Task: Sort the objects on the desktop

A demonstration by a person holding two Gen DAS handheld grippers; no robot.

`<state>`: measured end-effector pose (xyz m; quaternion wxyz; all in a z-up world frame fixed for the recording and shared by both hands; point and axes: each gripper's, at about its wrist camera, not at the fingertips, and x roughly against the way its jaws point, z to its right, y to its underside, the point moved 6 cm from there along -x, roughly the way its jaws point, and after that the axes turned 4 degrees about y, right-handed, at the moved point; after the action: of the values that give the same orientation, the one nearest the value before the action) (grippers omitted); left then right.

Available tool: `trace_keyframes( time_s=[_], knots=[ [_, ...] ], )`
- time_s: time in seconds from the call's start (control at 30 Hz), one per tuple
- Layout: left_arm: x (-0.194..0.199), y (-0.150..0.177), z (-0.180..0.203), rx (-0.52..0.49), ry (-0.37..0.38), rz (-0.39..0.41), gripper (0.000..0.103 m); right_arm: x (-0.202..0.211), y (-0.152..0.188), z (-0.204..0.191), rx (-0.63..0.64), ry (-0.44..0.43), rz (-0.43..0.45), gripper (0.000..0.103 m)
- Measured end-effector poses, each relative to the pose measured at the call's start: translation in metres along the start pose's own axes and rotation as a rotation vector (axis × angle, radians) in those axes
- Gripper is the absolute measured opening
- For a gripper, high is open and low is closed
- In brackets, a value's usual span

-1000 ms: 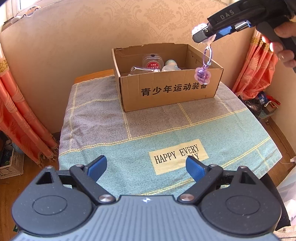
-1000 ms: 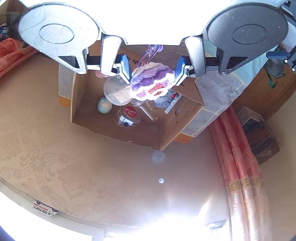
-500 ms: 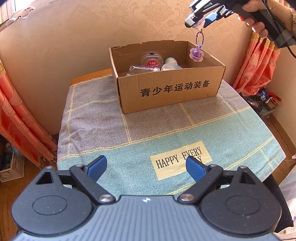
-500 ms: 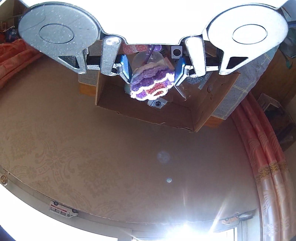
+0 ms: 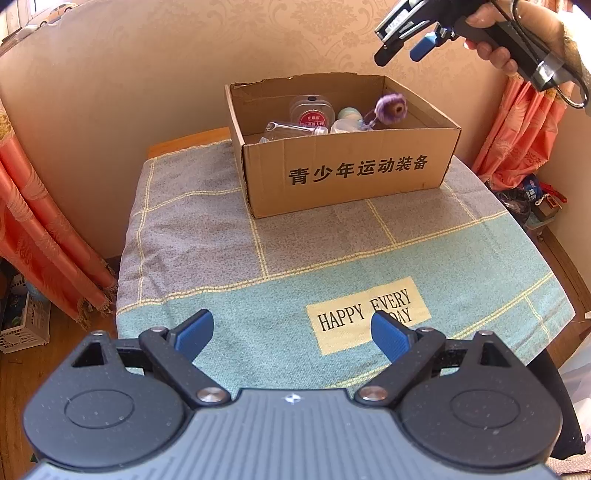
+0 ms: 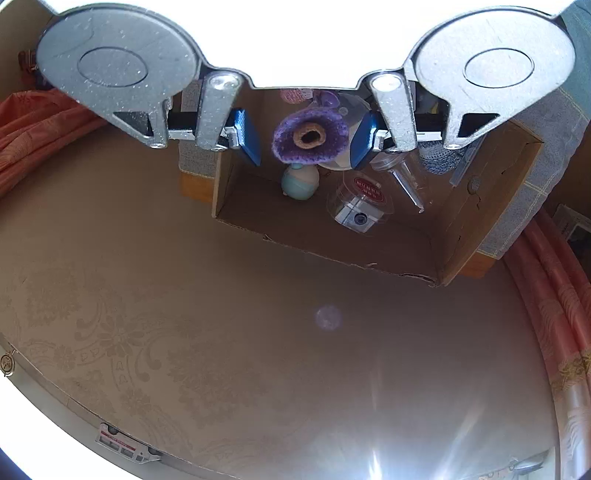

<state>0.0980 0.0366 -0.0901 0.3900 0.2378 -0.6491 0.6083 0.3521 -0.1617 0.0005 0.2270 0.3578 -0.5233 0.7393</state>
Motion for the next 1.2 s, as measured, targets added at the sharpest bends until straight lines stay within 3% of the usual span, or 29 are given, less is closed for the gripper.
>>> trace_keyframes(
  time_s=[0.2,0.33,0.4,0.5,0.87,1.2],
  knots=[
    [0.007,-0.001,-0.001,0.000,-0.009,0.031,0.092,0.012,0.005,-0.002,-0.012,0.004,0.005,0.080],
    [0.011,-0.001,0.000,0.008,-0.013,0.042,0.092,0.024,0.008,-0.007,-0.012,0.002,-0.006,0.083],
    [0.012,0.000,0.000,0.007,-0.034,0.043,0.092,0.031,0.012,-0.011,-0.008,-0.001,-0.014,0.093],
    [0.014,0.000,-0.001,0.012,-0.055,0.047,0.092,0.041,0.020,-0.019,0.019,-0.024,-0.017,0.098],
    [0.025,-0.008,-0.010,0.024,-0.098,0.063,0.092,0.063,0.078,-0.035,-0.070,-0.051,-0.147,0.103],
    [0.033,-0.013,-0.012,0.044,-0.093,0.070,0.092,0.084,0.129,-0.042,-0.170,-0.070,-0.182,0.103]
  ],
)
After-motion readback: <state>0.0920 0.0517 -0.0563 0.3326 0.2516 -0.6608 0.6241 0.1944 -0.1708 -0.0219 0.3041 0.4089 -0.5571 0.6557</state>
